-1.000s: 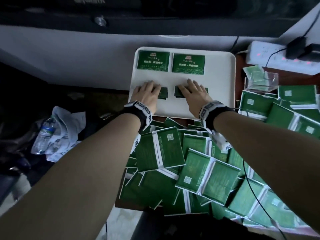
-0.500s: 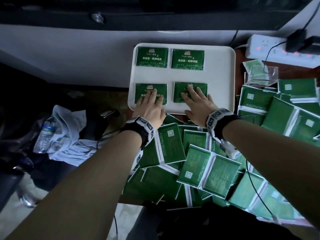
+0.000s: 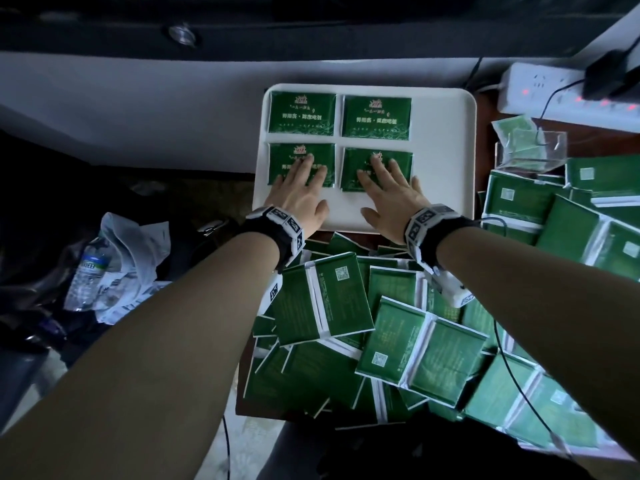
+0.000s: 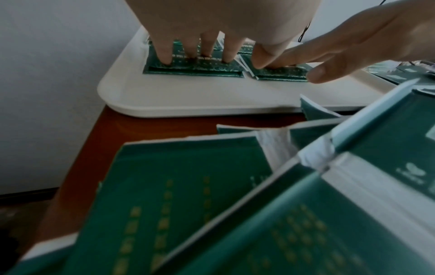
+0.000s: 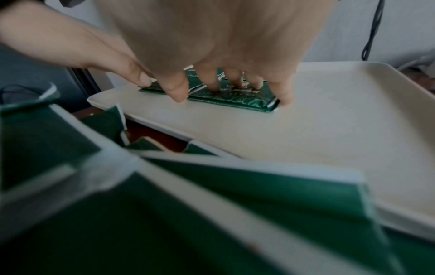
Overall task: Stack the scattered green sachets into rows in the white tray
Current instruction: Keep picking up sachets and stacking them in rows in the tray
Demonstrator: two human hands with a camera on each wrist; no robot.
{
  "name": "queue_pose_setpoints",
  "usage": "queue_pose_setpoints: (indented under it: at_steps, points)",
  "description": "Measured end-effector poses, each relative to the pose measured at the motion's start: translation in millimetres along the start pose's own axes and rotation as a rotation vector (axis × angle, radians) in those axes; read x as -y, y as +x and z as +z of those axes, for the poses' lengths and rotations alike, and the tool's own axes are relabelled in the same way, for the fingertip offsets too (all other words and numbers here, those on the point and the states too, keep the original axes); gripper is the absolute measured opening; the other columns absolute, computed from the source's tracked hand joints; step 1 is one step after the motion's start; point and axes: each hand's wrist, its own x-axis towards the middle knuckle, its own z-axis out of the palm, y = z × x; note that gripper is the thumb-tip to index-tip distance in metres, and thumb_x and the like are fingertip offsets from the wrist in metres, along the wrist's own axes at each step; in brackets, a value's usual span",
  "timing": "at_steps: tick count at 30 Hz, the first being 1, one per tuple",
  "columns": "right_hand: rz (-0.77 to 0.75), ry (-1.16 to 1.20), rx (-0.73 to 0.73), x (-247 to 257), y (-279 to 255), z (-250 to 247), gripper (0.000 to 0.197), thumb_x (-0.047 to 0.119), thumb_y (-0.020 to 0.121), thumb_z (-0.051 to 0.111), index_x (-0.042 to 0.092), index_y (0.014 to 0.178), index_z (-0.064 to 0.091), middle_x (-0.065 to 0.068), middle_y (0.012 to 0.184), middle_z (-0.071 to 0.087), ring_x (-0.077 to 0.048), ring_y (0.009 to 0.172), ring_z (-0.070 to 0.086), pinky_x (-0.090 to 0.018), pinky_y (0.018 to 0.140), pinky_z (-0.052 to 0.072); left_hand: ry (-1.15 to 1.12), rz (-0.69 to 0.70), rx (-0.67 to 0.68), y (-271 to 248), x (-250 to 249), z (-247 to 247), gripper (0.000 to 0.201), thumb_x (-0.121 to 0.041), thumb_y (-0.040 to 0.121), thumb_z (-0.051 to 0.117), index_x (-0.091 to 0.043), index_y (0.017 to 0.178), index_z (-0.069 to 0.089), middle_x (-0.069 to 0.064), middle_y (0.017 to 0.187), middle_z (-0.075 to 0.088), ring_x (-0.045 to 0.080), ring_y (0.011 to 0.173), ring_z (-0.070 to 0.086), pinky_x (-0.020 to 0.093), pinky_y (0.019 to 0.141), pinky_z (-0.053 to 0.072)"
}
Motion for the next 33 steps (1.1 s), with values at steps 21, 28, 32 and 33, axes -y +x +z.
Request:
queue_pose_setpoints:
  at_steps: [21, 28, 32, 33]
  points:
    - [-0.003, 0.034, -0.052, -3, 12, -2, 0.076, 0.040, 0.099, 0.047, 0.030, 0.158, 0.000, 0.000, 0.163, -0.021, -0.027, 0.151, -0.013, -0.059, 0.120, 0.007, 0.014, 0.018, -0.080, 6, 9, 5, 0.065, -0.027, 0.096, 0.045, -0.018, 0.155, 0.019, 0.006, 0.165, 0.002, 0.026, 0.151, 0.007, 0.054, 0.119, 0.019]
    - [-0.005, 0.037, -0.053, -3, 13, -2, 0.078, 0.041, 0.098, 0.049, 0.030, 0.158, -0.001, 0.000, 0.163, -0.021, -0.027, 0.151, -0.013, -0.059, 0.120, 0.007, 0.029, 0.006, -0.077, 6, 9, 6, 0.067, -0.030, 0.096, 0.046, -0.018, 0.155, 0.018, 0.005, 0.165, -0.001, 0.027, 0.151, 0.006, 0.054, 0.119, 0.019]
    - [-0.003, 0.031, -0.056, -3, 12, -3, 0.078, 0.041, 0.098, 0.048, 0.030, 0.158, -0.001, -0.001, 0.163, -0.020, -0.028, 0.151, -0.012, -0.060, 0.119, 0.008, 0.026, 0.002, -0.074, 6, 9, 6, 0.067, -0.032, 0.096, 0.046, -0.019, 0.155, 0.017, 0.005, 0.165, -0.002, 0.026, 0.151, 0.005, 0.054, 0.119, 0.019]
    - [-0.003, 0.031, -0.056, -2, 12, -3, 0.078, 0.041, 0.098, 0.048, 0.030, 0.158, -0.001, -0.001, 0.163, -0.020, -0.028, 0.151, -0.012, -0.060, 0.119, 0.008, 0.024, 0.002, -0.075, 6, 9, 6, 0.067, -0.032, 0.096, 0.046, -0.019, 0.155, 0.017, 0.005, 0.165, -0.002, 0.026, 0.151, 0.005, 0.054, 0.119, 0.019]
